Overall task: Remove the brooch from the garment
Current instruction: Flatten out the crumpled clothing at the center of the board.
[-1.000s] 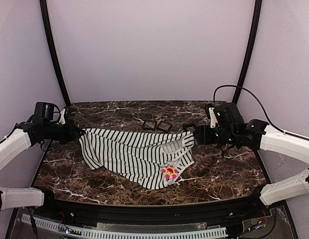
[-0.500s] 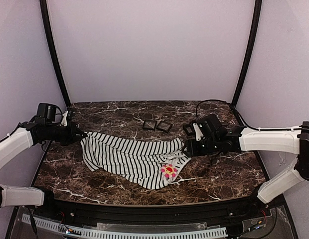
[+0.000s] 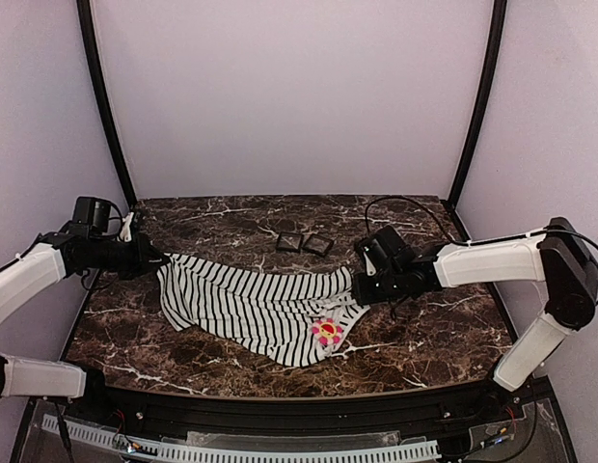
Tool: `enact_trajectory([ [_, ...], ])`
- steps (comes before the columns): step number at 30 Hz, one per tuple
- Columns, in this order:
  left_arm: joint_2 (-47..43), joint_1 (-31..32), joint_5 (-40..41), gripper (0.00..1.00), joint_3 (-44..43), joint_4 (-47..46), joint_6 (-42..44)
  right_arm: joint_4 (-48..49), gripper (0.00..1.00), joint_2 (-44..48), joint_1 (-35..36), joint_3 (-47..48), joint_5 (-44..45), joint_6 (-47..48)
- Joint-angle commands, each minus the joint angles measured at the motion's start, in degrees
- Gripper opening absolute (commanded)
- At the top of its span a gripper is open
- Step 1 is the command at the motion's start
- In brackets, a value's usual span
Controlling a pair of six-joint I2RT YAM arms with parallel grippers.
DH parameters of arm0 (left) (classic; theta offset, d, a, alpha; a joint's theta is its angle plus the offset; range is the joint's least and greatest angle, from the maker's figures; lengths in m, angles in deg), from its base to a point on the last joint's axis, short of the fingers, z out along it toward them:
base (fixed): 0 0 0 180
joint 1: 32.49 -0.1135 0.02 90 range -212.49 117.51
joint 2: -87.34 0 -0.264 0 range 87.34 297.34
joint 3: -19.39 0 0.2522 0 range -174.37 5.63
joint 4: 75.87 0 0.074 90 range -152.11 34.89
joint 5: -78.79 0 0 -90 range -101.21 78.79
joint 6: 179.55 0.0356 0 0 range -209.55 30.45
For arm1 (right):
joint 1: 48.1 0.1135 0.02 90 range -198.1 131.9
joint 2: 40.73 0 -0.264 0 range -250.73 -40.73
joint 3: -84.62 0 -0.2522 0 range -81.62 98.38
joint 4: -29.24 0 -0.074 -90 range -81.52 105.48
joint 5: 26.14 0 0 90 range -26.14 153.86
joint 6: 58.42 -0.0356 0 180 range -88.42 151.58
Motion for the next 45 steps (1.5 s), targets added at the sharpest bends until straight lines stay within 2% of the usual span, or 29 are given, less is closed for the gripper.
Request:
enact_trajectory([
  [1,-0.2,-0.3,-0.6,0.01,-1.5,0.1,0.8,2.7,0.42,-2.0,0.9,1.1,0.6,0.9],
  [5,-0.3,-0.2,-0.4,0.01,-1.5,0.2,0.8,3.7,0.38,-3.3,1.3,1.7,1.3,1.4],
  [13,-1.1,-0.2,0.2,0.01,-0.6,0.2,0.8,1.9,0.26,-6.6,1.8,4.0,9.5,1.3],
  [19,-1.4,-0.3,1.0,0.01,-0.3,0.0,0.5,2.4,0.00,-7.0,1.8,5.2,12.1,1.5],
  [24,-2.7,-0.2,3.0,0.01,-0.7,-0.1,0.1,0.9,0.00,-3.3,1.8,6.1,14.9,2.6],
  [28,-4.7,-0.3,5.3,0.01,-1.9,-0.1,-0.1,-0.8,0.00,3.8,1.9,6.1,14.8,4.7],
  [35,-10.1,-0.2,5.0,0.01,-8.2,1.1,5.4,-2.2,0.00,21.9,1.9,5.9,3.5,15.1],
  [41,-15.4,-0.3,0.2,0.01,-15.1,1.9,10.2,-4.3,0.00,37.5,1.9,10.4,-15.8,23.3],
  [45,-19.3,-0.3,-4.1,0.01,-19.3,2.3,10.5,-6.5,0.00,43.6,1.8,15.3,-25.4,24.6],
])
